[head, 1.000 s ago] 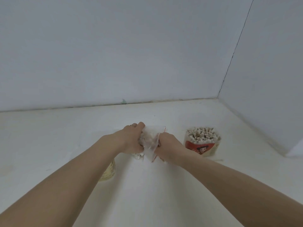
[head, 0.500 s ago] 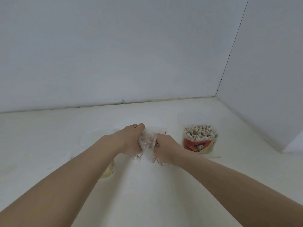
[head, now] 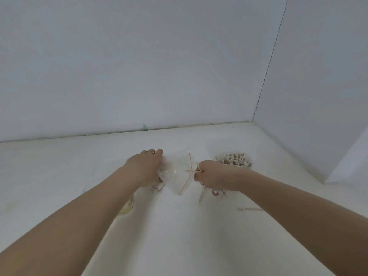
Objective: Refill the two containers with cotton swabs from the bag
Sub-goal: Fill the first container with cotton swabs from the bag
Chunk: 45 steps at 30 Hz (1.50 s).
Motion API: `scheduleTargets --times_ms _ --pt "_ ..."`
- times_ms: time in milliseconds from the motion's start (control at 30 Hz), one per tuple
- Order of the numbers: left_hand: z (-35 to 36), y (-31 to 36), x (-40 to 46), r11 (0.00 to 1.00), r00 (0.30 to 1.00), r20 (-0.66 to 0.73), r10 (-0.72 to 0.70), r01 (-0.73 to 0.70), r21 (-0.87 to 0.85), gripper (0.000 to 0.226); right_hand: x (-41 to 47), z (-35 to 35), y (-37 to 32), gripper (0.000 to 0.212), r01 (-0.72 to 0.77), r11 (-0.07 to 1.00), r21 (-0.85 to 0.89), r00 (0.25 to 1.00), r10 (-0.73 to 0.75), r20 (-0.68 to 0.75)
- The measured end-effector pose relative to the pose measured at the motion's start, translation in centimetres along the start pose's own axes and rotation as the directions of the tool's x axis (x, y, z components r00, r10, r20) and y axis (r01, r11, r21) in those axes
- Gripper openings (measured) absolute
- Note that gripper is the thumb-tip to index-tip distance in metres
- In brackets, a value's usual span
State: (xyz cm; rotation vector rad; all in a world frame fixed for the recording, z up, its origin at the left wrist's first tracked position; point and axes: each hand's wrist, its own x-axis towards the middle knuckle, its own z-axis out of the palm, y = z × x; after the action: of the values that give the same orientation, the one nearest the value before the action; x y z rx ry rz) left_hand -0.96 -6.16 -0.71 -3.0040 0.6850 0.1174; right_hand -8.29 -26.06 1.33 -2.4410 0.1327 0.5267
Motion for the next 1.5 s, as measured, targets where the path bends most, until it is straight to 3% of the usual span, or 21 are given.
scheduleTargets --times_ms 100,167,267,333,433,533,633,800,967,1167,1267,1400,1500 --pt "-0.5 -0.1 -0.1 0.998 0.997 -0.057 -0.056 0.057 0.002 0.054 -1.0 -0.8 1.0 0.023 -0.016 0.999 0.049 0.999 0.017 -0.033" --pt "-1.1 0.1 -0.3 0.999 0.999 -0.026 -0.038 0.038 -0.031 0.072 -1.7 -1.1 1.5 0.019 -0.012 0.997 0.075 0.999 0.015 -0.047" --pt "-2.6 1.8 -0.8 0.985 0.996 -0.004 0.086 -0.085 -0.153 0.102 -2.8 -1.6 2.5 0.025 0.005 0.998 0.055 0.997 0.0 -0.079" --pt "-3.4 3.7 -1.5 0.944 0.978 -0.079 0.192 -0.206 -0.258 0.105 -3.6 -1.8 3.4 0.026 -0.004 0.999 0.033 0.995 0.007 -0.095" --pt "-3.4 6.6 -2.7 0.875 0.919 -0.183 0.35 -0.39 -0.287 0.096 -4.6 -1.7 5.0 0.029 -0.024 0.995 -0.097 0.995 0.015 -0.095" --pt "-2.0 8.8 -3.2 0.845 0.88 -0.194 0.434 -0.472 -0.251 0.087 -5.5 -1.2 6.8 0.027 0.008 0.972 -0.236 0.996 -0.028 -0.084" --pt "0.0 10.4 -3.1 0.848 0.879 -0.151 0.451 -0.476 -0.232 0.08 -6.4 -0.7 8.6 0.02 0.06 0.948 -0.314 0.988 -0.102 -0.118" --pt "2.9 12.5 -3.2 0.894 0.915 -0.081 0.394 -0.402 -0.199 0.082 -6.1 0.2 11.0 0.005 0.136 0.957 -0.256 0.967 -0.184 -0.174" --pt "3.9 13.7 -3.1 0.879 0.907 -0.069 0.416 -0.421 -0.226 0.09 -6.4 -0.2 12.2 0.052 0.182 0.966 -0.186 0.972 -0.206 -0.118" --pt "3.6 14.2 -2.5 0.897 0.905 -0.003 0.425 -0.421 -0.135 0.069 -8.3 -1.3 13.3 0.053 0.282 0.954 -0.102 0.93 -0.298 -0.214" --pt "3.4 14.5 -2.2 0.892 0.896 -0.017 0.445 -0.444 -0.083 0.058 -8.8 -1.6 13.4 0.052 0.239 0.959 -0.155 0.947 -0.265 -0.183" --pt "3.3 14.7 -2.1 0.887 0.896 0.023 0.442 -0.434 -0.158 0.041 -9.4 -0.8 13.5 0.091 -0.021 0.955 -0.295 0.993 -0.014 -0.115" --pt "3.1 14.7 -2.3 0.882 0.897 0.035 0.441 -0.426 -0.2 0.036 -9.6 0.2 13.4 0.093 -0.077 0.941 -0.329 0.982 0.015 -0.186"
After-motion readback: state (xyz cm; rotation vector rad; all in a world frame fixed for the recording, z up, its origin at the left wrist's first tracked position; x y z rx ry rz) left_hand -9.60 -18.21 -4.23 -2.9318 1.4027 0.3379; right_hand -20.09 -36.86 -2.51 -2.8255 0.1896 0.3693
